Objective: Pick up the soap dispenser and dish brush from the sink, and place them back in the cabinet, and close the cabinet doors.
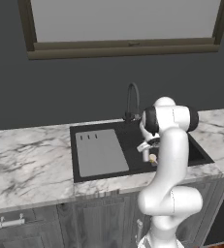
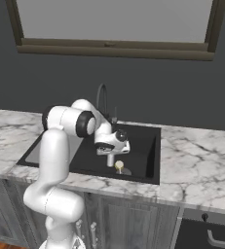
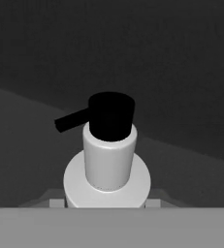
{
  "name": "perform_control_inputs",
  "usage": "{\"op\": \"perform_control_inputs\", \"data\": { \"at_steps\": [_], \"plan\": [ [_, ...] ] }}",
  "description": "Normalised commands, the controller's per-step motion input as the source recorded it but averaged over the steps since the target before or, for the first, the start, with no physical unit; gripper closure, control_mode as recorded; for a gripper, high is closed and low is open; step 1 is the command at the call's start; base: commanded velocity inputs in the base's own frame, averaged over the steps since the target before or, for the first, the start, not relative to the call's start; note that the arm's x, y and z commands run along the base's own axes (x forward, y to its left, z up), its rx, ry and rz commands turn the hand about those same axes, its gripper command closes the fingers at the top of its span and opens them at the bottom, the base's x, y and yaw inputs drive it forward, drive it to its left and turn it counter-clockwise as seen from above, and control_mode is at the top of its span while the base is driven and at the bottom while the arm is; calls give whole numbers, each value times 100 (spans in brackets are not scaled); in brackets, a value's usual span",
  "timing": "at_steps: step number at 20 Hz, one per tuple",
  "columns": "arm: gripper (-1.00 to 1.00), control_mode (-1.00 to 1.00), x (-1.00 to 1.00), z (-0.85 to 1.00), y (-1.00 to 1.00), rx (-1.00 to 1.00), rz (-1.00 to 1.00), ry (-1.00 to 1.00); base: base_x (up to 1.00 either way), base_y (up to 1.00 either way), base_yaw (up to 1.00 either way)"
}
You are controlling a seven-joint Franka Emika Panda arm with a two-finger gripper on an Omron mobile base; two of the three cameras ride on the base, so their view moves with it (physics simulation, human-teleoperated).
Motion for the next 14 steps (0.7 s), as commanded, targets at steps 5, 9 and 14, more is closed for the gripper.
{"op": "perform_control_inputs", "data": {
  "at_steps": [5,9,14],
  "plan": [
    [100,-100,-15,5,-12,0,-6,-25,0,0,0],
    [100,-100,-28,7,0,0,-6,-31,0,0,0],
    [100,-100,-36,32,0,0,-7,-23,0,0,0]
  ]
}}
